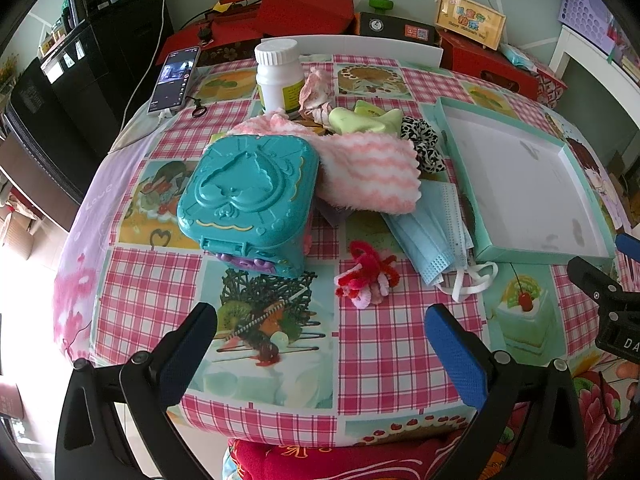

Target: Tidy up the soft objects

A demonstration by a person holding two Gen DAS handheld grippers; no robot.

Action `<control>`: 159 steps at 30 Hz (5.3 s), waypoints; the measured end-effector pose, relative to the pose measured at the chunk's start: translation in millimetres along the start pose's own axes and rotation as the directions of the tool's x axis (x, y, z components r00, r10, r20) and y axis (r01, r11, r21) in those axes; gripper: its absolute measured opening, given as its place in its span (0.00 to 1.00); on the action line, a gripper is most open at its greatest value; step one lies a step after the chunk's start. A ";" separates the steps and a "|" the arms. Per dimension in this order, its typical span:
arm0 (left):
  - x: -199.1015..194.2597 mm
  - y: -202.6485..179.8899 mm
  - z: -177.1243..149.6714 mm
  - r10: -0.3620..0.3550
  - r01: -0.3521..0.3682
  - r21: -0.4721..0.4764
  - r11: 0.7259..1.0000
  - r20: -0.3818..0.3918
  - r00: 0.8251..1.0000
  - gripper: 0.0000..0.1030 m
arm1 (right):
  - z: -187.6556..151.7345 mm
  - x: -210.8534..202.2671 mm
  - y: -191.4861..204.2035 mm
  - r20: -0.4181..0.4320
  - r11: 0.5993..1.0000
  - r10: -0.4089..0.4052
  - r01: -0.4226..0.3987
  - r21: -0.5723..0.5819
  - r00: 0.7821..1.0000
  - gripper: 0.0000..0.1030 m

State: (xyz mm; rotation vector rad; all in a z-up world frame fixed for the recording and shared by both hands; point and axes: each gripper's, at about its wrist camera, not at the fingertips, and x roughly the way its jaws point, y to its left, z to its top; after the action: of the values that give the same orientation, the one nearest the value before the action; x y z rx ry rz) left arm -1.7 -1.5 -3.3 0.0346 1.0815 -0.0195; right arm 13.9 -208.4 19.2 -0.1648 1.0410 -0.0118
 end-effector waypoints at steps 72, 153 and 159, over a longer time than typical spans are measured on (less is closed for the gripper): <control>-9.5 106.5 111.9 -0.133 0.143 -0.105 0.984 0.094 0.987 1.00 | 89.1 -3.0 42.7 0.141 0.984 0.177 -0.171 -0.052 0.974 1.00; 56.3 83.8 145.1 -0.229 0.224 -0.122 0.967 -0.027 0.973 0.11 | 128.5 80.7 84.0 0.041 0.850 0.526 -0.524 -0.046 0.850 0.08; 42.6 88.9 142.3 -0.224 0.223 -0.157 0.962 0.013 0.974 0.11 | 128.8 66.0 78.7 0.076 0.830 0.557 -0.556 -0.027 0.827 0.08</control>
State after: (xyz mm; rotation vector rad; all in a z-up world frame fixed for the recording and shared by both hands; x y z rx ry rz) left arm 146.7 82.0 27.6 -0.2308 1.0846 -0.1376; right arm 152.7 -119.7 15.0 0.1429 0.9761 0.5275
